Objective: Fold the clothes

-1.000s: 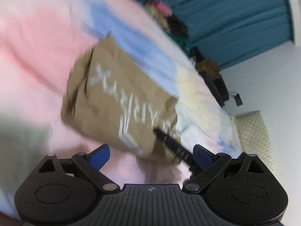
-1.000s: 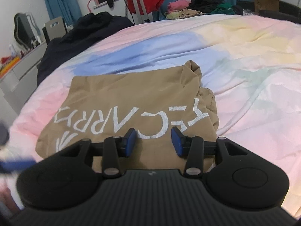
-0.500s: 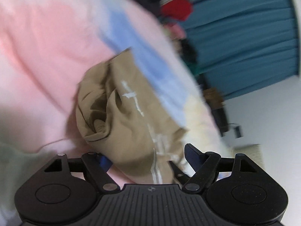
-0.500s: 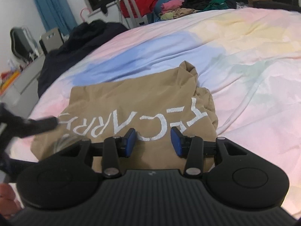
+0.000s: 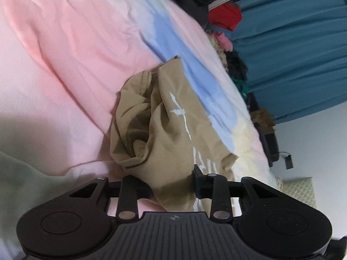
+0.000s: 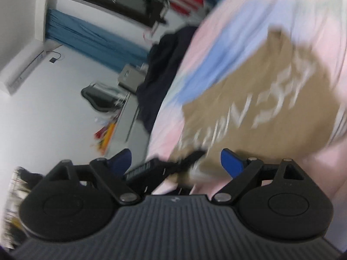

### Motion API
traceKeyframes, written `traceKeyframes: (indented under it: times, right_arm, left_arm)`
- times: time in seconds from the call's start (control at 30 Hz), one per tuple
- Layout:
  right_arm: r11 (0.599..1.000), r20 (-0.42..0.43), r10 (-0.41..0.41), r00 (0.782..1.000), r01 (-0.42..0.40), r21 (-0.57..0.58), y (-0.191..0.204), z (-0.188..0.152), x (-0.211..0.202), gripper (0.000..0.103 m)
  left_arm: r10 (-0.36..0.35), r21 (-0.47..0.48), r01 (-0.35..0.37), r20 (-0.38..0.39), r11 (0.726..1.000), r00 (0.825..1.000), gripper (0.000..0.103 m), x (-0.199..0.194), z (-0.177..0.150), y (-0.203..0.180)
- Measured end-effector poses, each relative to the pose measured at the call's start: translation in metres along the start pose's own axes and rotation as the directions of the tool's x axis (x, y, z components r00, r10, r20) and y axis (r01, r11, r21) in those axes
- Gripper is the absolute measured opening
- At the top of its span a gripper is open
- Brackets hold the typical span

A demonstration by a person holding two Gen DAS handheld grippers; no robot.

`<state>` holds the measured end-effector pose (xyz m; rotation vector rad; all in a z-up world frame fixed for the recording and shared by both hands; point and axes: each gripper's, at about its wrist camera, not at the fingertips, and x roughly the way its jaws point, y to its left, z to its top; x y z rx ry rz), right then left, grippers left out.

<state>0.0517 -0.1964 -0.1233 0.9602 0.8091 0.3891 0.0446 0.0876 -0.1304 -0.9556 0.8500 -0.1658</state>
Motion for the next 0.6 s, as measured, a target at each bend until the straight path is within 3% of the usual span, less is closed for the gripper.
traceKeyframes:
  times: [0.17, 0.27, 0.37, 0.5, 0.6]
  right_arm:
    - [0.973, -0.102, 0.109, 0.989, -0.085, 0.215, -0.022, -0.017, 0.019, 0.093]
    - [0.950, -0.004, 0.071, 0.997, -0.067, 0.306, -0.043, -0.010, 0.014, 0.090]
    - [0.934, 0.119, 0.038, 0.992, -0.077, 0.349, -0.053, -0.001, 0.001, 0.089]
    - [0.909, 0.171, -0.054, 0.984, -0.023, 0.416, -0.065, -0.001, -0.006, 0.061]
    - [0.907, 0.184, -0.081, 0.980, -0.005, 0.421, -0.067, -0.003, -0.006, 0.050]
  left_arm:
    - [-0.029, -0.018, 0.030, 0.017, 0.999, 0.999, 0.027, -0.003, 0.000, 0.002]
    - [-0.055, -0.032, 0.056, 0.030, 0.998, 0.998, 0.025, -0.006, 0.002, 0.003]
    - [-0.081, -0.042, 0.082, 0.041, 0.996, 0.996, 0.025, -0.006, 0.006, 0.003]
    - [-0.094, -0.040, 0.096, 0.048, 0.995, 0.994, 0.025, -0.005, 0.009, 0.002]
    - [-0.090, -0.038, 0.092, 0.043, 0.995, 0.995, 0.025, -0.003, 0.009, 0.002]
